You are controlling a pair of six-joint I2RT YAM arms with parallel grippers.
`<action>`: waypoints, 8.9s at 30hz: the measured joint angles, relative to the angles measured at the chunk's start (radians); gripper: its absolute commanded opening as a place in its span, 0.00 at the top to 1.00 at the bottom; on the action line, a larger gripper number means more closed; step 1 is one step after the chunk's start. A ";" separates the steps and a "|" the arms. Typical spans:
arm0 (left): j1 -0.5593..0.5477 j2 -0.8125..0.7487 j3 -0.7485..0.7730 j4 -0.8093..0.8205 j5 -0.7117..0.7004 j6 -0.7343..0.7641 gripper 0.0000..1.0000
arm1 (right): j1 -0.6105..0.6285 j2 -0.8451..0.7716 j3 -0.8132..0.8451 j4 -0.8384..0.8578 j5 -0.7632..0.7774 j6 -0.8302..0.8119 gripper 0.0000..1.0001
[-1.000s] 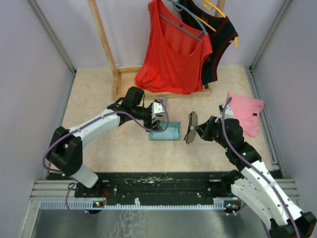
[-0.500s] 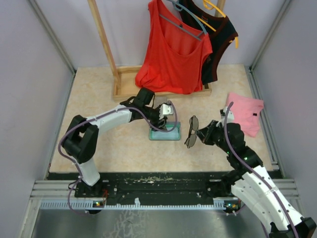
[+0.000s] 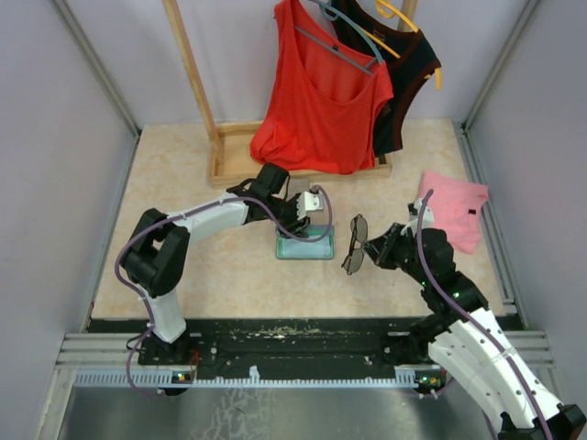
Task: Organize the sunglasses
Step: Adjust the sunglasses case at the center of the board, then place the sunglasses in the sunglasses case.
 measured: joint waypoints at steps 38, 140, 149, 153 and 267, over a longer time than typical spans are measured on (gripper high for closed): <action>-0.057 -0.128 -0.048 0.027 -0.310 -0.475 0.81 | 0.000 -0.006 -0.021 0.006 -0.019 0.026 1.00; -0.330 -0.504 -0.515 0.199 -1.087 -1.448 0.43 | 0.285 0.974 0.042 0.672 -0.056 0.273 1.00; -0.330 -0.504 -0.519 0.199 -1.087 -1.447 0.43 | 0.288 1.001 0.042 0.686 -0.050 0.275 0.81; -0.330 -0.506 -0.521 0.199 -1.087 -1.444 0.43 | 0.291 1.001 0.046 0.667 -0.037 0.265 0.78; -0.327 -0.468 -0.580 0.273 -1.014 -1.383 0.52 | 0.449 1.232 0.475 0.122 0.330 -0.008 0.70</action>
